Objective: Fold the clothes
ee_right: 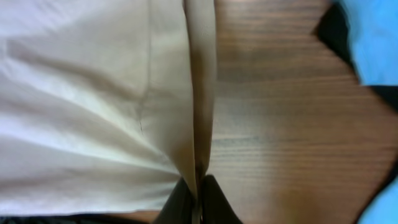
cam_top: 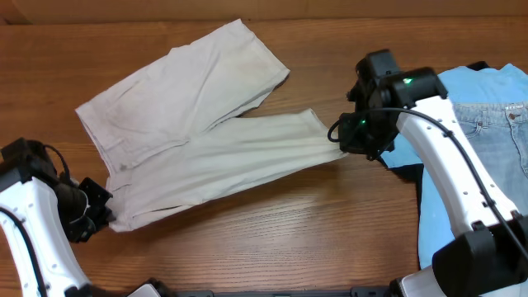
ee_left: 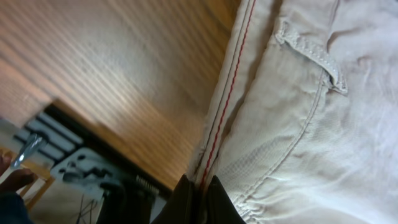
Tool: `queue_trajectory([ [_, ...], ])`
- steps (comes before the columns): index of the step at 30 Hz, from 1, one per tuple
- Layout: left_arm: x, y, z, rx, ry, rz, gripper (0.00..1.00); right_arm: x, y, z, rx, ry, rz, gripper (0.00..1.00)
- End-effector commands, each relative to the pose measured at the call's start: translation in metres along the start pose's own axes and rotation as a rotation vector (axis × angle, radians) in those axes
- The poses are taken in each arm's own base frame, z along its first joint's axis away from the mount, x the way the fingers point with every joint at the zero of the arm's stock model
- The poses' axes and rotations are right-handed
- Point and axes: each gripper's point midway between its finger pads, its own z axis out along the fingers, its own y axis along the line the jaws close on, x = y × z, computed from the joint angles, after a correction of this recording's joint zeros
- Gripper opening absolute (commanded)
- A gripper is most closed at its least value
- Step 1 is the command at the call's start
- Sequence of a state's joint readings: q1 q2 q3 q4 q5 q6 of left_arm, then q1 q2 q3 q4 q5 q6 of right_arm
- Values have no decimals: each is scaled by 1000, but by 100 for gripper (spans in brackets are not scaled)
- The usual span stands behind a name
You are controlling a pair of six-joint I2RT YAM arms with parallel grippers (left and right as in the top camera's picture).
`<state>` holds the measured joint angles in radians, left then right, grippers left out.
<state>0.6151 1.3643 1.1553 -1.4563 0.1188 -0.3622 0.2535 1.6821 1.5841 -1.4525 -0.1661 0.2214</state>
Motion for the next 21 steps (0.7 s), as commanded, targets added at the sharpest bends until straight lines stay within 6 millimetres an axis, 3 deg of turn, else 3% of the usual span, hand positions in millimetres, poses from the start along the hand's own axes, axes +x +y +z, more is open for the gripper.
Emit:
queue_trajectory([
  [1,-10,20,-32,-77,-154,3,4,-21,-6,-87,60,-294,-32,4],
  [5,-10,32,-50,-112,-223,-38,4,-40,11,-143,-1,-484,-51,4],
  [9,-16,36,-55,-131,-276,-73,4,-75,26,-155,-56,-617,-68,4],
  [13,-22,40,-50,-151,-297,-132,4,-112,44,-140,-129,-652,-69,4],
  [21,-45,34,-32,-123,-348,-153,4,-197,57,-85,-145,-717,-83,4],
])
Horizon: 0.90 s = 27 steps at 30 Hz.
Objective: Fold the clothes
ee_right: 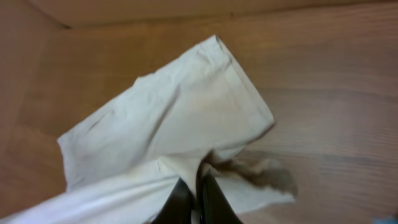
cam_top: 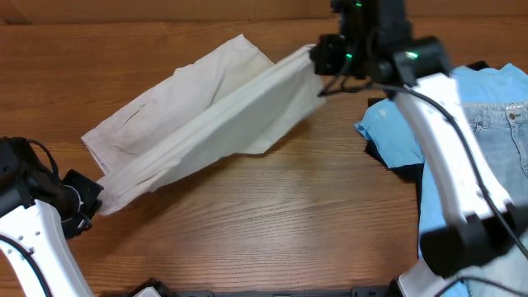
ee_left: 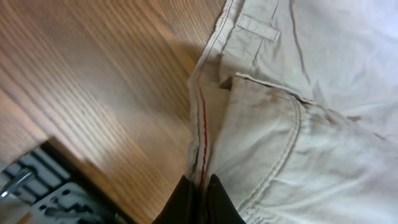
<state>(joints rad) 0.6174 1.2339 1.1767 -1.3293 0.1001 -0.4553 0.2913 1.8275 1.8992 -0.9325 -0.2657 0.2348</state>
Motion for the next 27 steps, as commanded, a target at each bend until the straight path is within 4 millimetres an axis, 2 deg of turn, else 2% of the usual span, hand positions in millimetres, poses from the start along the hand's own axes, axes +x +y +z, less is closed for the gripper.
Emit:
queue_trajectory([
  [1,-22,42,6,-218,-97,-60,4,-33,-54,14,179,-119,27,4],
  [5,-28,40,16,-215,-97,-79,4,-41,-63,50,167,-144,21,4],
  [9,-43,34,25,-202,-122,-80,4,-49,-66,74,153,-177,10,4],
  [15,-77,16,47,-140,-176,-101,4,-76,-59,86,99,-292,-20,4],
  [19,-91,2,65,-85,-173,-98,4,-82,-50,96,60,-323,-40,4],
  [22,-93,-7,83,-51,-129,-96,4,-79,-48,106,58,-320,-45,4],
  [27,-84,-19,116,-23,-20,-78,4,-69,-64,120,116,-291,-29,4],
])
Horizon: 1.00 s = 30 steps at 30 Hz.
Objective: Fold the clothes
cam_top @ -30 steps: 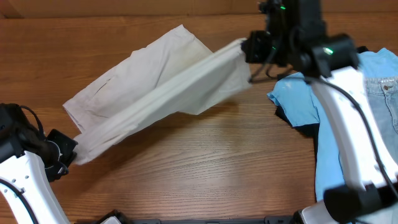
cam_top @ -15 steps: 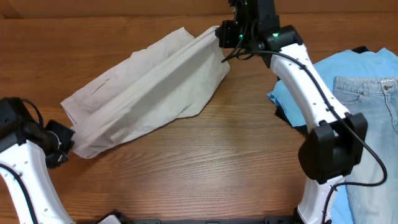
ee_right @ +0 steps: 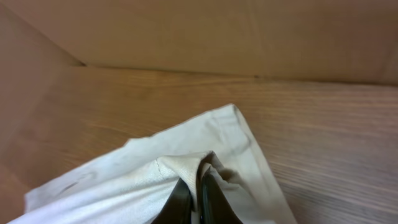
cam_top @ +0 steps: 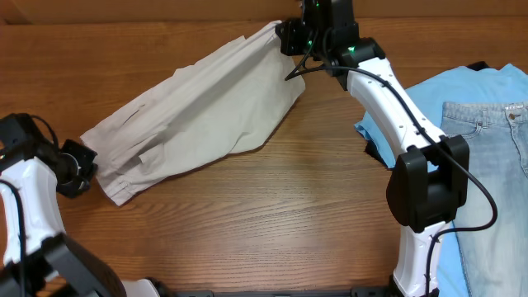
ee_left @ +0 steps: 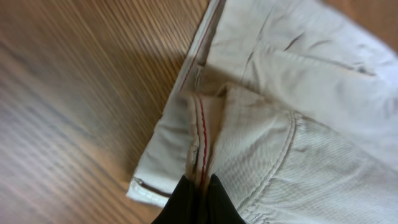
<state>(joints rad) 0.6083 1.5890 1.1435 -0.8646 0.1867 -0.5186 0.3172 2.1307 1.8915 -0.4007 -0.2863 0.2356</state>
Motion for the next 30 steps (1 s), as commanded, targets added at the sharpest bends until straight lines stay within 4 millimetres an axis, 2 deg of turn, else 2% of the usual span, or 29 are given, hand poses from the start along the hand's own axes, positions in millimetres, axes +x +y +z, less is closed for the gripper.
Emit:
queue_trajectory([
  [1,-2,31,22,-145,17,-28,4,-21,-61,-7,227,-89,27,4],
  [5,2,33,38,-167,53,-21,4,-15,-66,-2,233,-74,31,5],
  [12,-8,27,42,-142,16,-25,5,-4,-73,9,239,-52,39,6],
  [13,-9,27,42,-140,14,-23,8,-2,-75,13,239,-50,44,9],
  [14,-9,26,42,-139,12,-24,11,0,-77,16,239,-50,52,21],
  [15,-9,26,42,-139,11,-29,16,1,-78,20,239,-51,53,45],
  [16,-9,26,42,-138,11,-30,19,2,-80,22,240,-53,50,53],
  [17,-9,26,42,-138,11,-30,25,2,-82,24,239,-57,37,56],
  [18,-9,26,42,-138,11,-30,36,-1,-83,23,241,-63,24,64],
  [19,-9,25,42,-135,13,-29,57,-2,-85,22,242,-65,5,73],
  [20,-8,25,42,-130,19,-29,72,-5,-87,20,242,-67,-15,85],
  [22,-5,20,42,-101,37,-1,94,-7,-89,13,244,-55,-39,91],
  [23,-5,16,42,-78,45,18,100,-7,-91,8,252,-43,-36,93],
  [26,-13,-3,31,19,54,90,100,6,-98,-4,280,27,-8,93],
  [28,-21,-17,18,75,48,133,100,22,-105,-9,301,96,15,93],
  [29,-24,-25,11,110,46,161,94,30,-108,-12,311,131,26,93],
  [30,-26,-36,5,156,47,194,81,39,-111,-14,321,166,37,93],
])
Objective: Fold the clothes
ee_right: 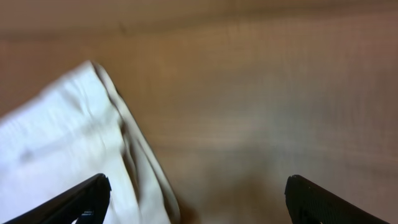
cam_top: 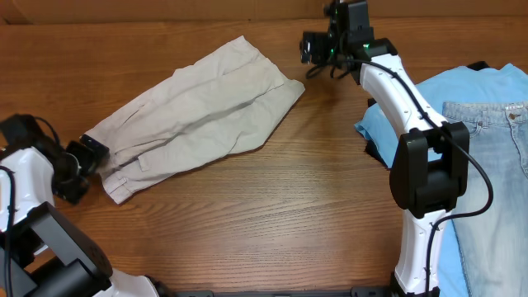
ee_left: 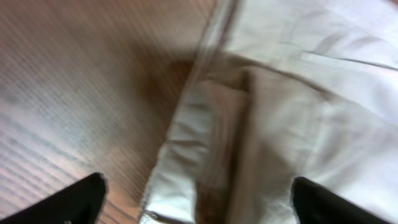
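The beige trousers (cam_top: 194, 115) lie folded lengthwise on the wooden table, one leg over the other, running from lower left to upper right. My left gripper (cam_top: 82, 161) is open at their waistband end (ee_left: 217, 124), fingers (ee_left: 78, 199) spread wide with cloth below them. At the far right end, my right gripper (cam_top: 309, 49) is open just past the leg hems (ee_right: 118, 130), holding nothing; its fingers (ee_right: 323, 199) stand wide over bare wood.
A light blue shirt (cam_top: 417, 115) and blue jeans (cam_top: 491, 148) are piled at the table's right side, with dark cloth (cam_top: 388, 157) under them. The table's back edge (cam_top: 165, 21) runs close behind the right gripper.
Both grippers have opened and let go of the trousers. The upper leg now lies flat on the lower one. The right gripper has drawn slightly right, off the hems.
First the trousers lay spread with legs apart, left gripper shut on the waistband and right gripper shut on the near leg's hem. The right gripper then held that leg raised toward the far leg, then at the far hem. Now both are released and the trousers lie folded in half.
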Tool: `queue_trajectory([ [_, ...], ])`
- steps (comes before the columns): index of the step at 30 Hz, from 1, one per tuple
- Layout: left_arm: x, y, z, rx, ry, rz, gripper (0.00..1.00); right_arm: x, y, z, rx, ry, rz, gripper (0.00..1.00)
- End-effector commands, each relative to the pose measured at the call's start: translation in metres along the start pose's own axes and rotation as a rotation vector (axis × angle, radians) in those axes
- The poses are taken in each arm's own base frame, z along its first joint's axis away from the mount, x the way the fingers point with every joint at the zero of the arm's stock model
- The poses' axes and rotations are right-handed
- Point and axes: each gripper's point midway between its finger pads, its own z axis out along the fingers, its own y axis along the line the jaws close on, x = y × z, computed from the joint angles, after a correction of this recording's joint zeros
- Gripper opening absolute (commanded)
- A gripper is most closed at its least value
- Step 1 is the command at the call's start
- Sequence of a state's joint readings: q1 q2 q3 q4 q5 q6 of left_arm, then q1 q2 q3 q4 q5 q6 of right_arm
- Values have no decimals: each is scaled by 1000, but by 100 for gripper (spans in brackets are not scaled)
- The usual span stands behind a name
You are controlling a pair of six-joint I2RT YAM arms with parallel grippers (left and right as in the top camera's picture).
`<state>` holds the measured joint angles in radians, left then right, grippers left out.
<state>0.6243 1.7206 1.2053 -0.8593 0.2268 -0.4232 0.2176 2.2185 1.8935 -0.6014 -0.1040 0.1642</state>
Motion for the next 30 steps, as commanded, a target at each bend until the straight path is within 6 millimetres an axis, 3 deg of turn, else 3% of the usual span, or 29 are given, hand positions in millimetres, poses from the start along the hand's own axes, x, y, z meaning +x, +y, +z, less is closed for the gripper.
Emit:
queue_trajectory([
  [1,-16,-48,-29,209,-22,184,55,-5,-1,-20,12,9,-11,93],
  [2,-13,-61,-35,266,-10,234,4,4,-3,-20,20,46,-6,93],
  [7,18,-101,-41,418,53,453,4,34,-2,-23,12,169,10,86],
  [12,79,-134,-28,422,138,833,4,70,15,-25,-104,308,46,61],
  [15,117,-153,-15,399,167,1072,4,90,13,-21,-102,362,57,61],
  [17,132,-161,-4,329,153,1171,4,104,9,-18,-93,397,65,72],
  [19,141,-166,5,257,125,1248,4,116,6,-17,-85,429,72,75],
  [23,148,-170,23,125,56,1350,4,133,2,-15,-76,470,81,75],
  [30,94,-170,60,-3,-111,1155,4,142,0,-15,-70,496,88,72],
])
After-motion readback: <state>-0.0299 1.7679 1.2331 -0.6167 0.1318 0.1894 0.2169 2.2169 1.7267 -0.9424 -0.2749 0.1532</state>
